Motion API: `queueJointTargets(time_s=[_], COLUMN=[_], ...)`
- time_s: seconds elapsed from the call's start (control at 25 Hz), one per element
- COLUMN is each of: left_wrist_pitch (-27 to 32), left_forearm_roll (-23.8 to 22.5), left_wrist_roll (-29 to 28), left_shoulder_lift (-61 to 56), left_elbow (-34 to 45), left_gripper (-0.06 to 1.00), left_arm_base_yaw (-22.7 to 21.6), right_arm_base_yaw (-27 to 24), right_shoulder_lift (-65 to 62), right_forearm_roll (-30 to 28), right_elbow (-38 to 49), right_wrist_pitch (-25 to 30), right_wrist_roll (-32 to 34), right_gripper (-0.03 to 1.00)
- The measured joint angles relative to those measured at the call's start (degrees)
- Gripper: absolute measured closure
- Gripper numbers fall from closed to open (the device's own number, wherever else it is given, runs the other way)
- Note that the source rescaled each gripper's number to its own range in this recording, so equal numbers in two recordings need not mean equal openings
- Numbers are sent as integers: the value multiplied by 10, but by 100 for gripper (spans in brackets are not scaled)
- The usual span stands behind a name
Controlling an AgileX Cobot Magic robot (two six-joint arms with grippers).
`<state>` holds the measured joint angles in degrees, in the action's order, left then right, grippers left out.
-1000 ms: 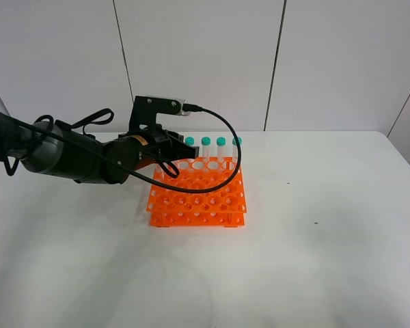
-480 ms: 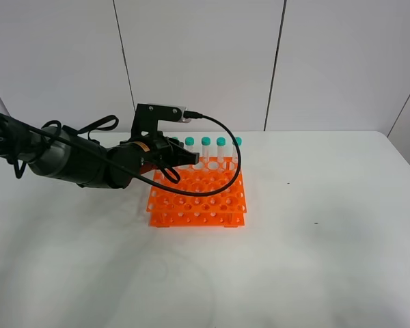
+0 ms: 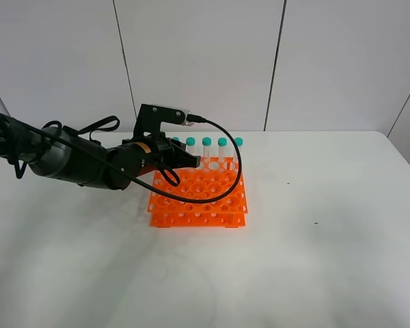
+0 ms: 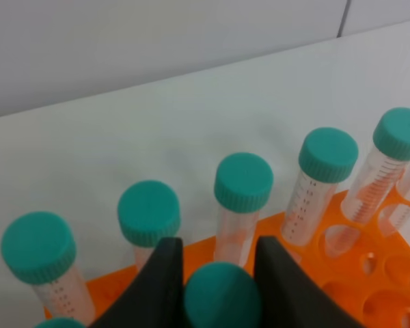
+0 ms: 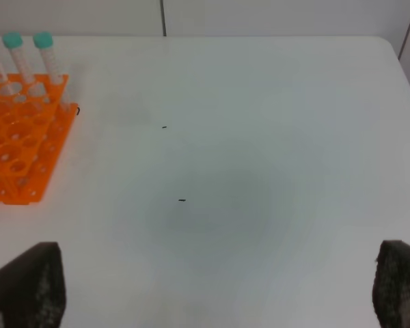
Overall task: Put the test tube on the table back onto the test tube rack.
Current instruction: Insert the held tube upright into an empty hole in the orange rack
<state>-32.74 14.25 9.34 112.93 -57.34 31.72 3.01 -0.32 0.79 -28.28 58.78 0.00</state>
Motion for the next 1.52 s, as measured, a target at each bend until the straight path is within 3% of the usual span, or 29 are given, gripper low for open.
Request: queueJointTargets(time_s=[1.08, 1.52], left_wrist_pitch=[-18, -13], left_forearm_roll=[-4, 20], left_wrist_roll=[-8, -12], left_shoulder_lift=[20, 25], left_elbow=[-2, -2], left_gripper=[93, 94], left_arm_base_yaw=[0, -2], right_arm_base_yaw=[0, 0], right_shoulder_lift=[0, 0], right_forearm_roll=[0, 0], right_elbow=[0, 0], right_wrist_pitch=[0, 0], right_wrist_roll=[0, 0], right_gripper=[-3, -3])
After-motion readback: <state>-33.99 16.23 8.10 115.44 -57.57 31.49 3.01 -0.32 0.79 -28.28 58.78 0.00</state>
